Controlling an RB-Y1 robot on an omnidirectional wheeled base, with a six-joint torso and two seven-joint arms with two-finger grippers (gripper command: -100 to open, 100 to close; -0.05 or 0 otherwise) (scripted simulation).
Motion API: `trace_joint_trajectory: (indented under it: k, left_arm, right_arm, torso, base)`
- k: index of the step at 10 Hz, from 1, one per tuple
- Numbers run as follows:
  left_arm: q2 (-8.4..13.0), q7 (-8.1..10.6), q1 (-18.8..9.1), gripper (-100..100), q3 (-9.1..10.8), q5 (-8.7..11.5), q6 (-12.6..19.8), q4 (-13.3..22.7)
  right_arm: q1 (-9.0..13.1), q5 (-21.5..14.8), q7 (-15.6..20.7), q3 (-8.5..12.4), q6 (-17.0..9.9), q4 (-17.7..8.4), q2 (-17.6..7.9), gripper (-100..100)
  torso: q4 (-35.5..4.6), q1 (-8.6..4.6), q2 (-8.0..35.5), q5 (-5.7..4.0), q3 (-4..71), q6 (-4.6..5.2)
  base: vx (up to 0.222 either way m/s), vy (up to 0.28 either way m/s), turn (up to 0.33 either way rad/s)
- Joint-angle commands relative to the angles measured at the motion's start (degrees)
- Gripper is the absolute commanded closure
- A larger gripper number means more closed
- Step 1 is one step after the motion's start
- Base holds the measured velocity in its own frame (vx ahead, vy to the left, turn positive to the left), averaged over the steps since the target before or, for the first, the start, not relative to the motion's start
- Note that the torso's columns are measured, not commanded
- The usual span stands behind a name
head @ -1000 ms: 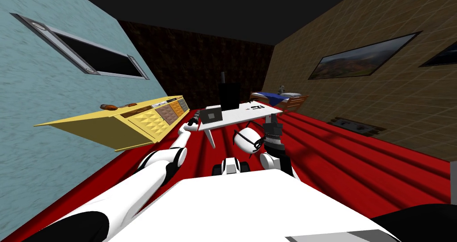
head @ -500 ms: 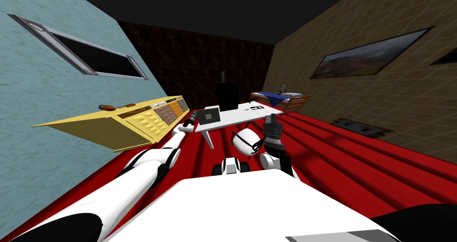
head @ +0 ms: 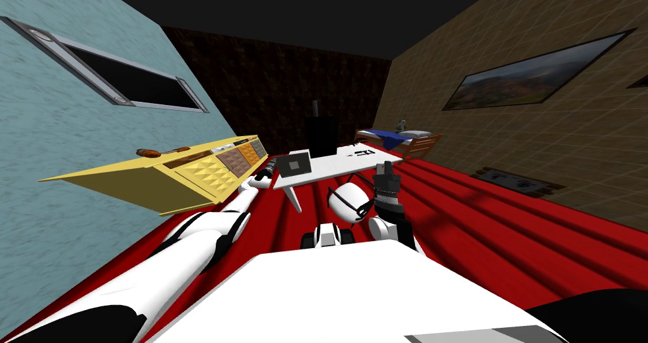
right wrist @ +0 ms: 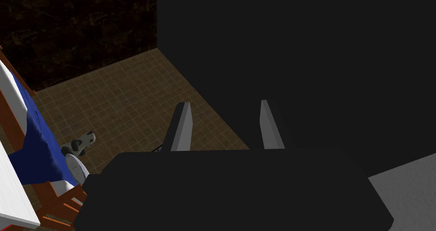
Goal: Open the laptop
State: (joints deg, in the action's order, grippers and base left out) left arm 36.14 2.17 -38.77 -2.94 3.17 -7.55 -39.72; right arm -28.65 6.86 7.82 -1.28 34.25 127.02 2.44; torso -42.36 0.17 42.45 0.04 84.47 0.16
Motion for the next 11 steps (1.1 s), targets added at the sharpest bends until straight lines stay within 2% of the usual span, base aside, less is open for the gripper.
trace_joint_trajectory:
  k: [1, 2, 3, 8, 10, 11]
  left_arm:
    - [-4.15, -1.73, -0.31, 100, 4.2, -4.24, 2.0, -2.01]
    - [-5.69, -2.37, -0.36, 100, 5.84, -5.84, 2.79, -2.81]
    - [-5.69, -2.37, -0.36, 100, 5.84, -5.84, 2.79, -2.81]
    - [-13.39, -5.6, -0.64, 100, 14.0, -13.85, 6.75, -6.8]
    - [-13.11, -5.57, -0.92, 100, 13.72, -13.59, 6.25, -6.12]
    - [-12.78, -5.54, -1.73, -100, 13.97, -13.71, 8.1, -6.02]
  right_arm:
    - [0.01, 0.0, 0.0, 0.0, 0.0, 0.0, 0.0, 0]
    - [0.01, 0.0, 0.0, 0.0, 0.0, 0.0, 0.0, 0]
    - [0.01, 0.0, 0.0, 0.0, 0.0, 0.0, 0.0, 0]
    - [0.0, 0.0, 0.0, 0.0, 0.0, 0.0, 0.0, 0]
    - [0.0, 0.0, 0.0, 0.0, 0.0, 0.0, 0.0, 0]
    - [0.0, 0.0, 0.0, -0.01, 0.0, 0.0, 0.01, 0]
  torso:
    - [-0.05, -0.05, 0.11, -0.03, -0.07, -0.05]
    - [-0.01, -0.08, 0.05, -0.03, -0.04, -0.14]
    - [0.04, -0.19, -0.07, -0.04, 0.04, -0.17]
    - [0.06, -0.09, -0.11, -0.01, 0.07, -0.16]
    - [0.08, -0.25, -0.19, -0.06, 0.11, -0.17]
    - [0.11, -0.35, -0.28, -0.09, 0.17, -0.15]
  base:
    - [-0.071, 0.112, -0.03]
    - [-0.068, 0.097, -0.011]
    - [-0.049, 0.065, 0.004]
    - [-0.051, 0.075, -0.01]
    - [-0.023, 0.037, -0.003]
    - [-0.002, -0.015, -0.061]
